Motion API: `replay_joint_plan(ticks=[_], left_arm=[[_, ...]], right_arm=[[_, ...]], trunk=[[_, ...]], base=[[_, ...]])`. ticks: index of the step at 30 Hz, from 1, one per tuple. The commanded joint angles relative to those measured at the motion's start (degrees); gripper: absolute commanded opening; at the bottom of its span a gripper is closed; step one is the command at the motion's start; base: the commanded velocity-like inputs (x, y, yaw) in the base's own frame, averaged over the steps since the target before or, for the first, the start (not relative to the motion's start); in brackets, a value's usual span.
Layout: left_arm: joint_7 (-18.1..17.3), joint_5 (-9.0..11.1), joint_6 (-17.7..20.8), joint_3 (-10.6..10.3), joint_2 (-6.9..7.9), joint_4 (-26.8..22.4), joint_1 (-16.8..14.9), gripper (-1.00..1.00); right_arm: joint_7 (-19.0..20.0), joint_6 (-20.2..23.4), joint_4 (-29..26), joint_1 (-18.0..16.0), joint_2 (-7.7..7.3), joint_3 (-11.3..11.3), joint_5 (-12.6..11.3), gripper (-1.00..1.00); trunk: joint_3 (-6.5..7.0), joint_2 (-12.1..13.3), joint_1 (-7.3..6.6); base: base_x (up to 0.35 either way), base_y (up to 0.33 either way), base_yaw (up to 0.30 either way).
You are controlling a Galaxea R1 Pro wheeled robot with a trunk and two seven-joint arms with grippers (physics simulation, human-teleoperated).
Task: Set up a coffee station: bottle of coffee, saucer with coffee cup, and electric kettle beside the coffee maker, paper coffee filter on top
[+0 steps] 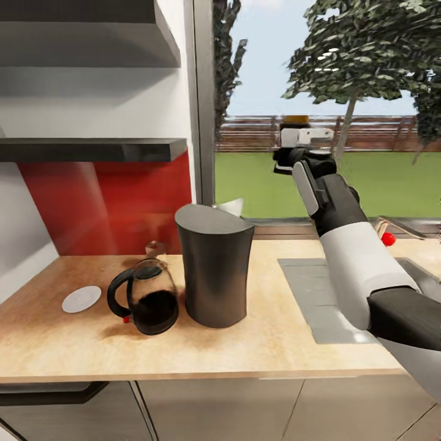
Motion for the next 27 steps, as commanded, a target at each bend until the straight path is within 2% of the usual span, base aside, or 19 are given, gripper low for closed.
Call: replay_joint_plan(ticks=[1, 8, 11, 14, 18, 20, 24, 26, 27], left_arm=[[0.11, -0.29, -0.31, 0.37, 0.02, 0.14, -0.05, 1.00], [0.18, -0.29, -0.35, 0.34, 0.02, 0.14, -0.06, 1.00], [0.23, -0.27, -0.40, 0.29, 0.02, 0.14, -0.09, 1.00], [0.24, -0.22, -0.43, 0.26, 0.07, 0.14, -0.09, 1.00], [0.24, -0.20, -0.35, 0.20, 0.01, 0.14, -0.08, 1.00], [0.26, -0.22, -0.30, 0.14, -0.03, 0.14, -0.06, 1.00], [0.31, -0.20, -0.27, 0.15, -0.28, 0.14, -0.08, 1.00], [0.32, -0.20, -0.27, 0.12, -0.51, 0.14, -0.06, 1.00], [0.33, -0.20, -0.27, 0.14, -0.64, 0.14, -0.06, 1.00]], right_arm=[[-0.50, -1.14, -0.06, 0.98, -0.49, 0.18, -0.80, -1.00], [-0.37, -5.57, -0.15, 7.72, -2.00, 0.18, -0.81, -1.00], [0.23, -7.23, -0.18, 10.10, -2.20, 0.18, -0.86, -1.00], [3.51, -9.35, -0.19, 12.71, -2.61, 0.18, -0.75, -1.00], [8.02, -13.07, -0.07, 16.46, -4.56, 0.18, -0.65, -1.00], [8.58, -14.08, -0.12, 18.32, -5.18, 0.18, -0.69, -1.00], [9.73, -14.80, -0.43, 22.14, -5.60, 0.20, -0.75, -1.00], [11.81, -14.92, -0.49, 23.86, -5.62, 0.24, -0.73, -1.00], [14.05, -15.05, -0.52, 24.79, -5.62, 0.25, -0.73, -1.00]], trunk=[[-0.11, -0.14, 0.04], [-0.11, -0.14, 0.04], [-0.11, -0.14, 0.04], [-0.11, -0.14, 0.04], [-0.11, -0.14, 0.04], [-0.11, -0.14, 0.04], [-0.11, -0.14, 0.04], [-0.11, -0.14, 0.04], [-0.11, -0.14, 0.04]], base=[[-0.003, -0.313, 0.000], [0.044, -0.313, 0.000], [0.089, -0.313, 0.000], [0.099, -0.313, 0.000], [0.162, -0.292, 0.000], [0.223, -0.253, 0.000], [0.221, -0.242, 0.000], [0.107, -0.264, 0.000], [0.001, -0.278, 0.000]])
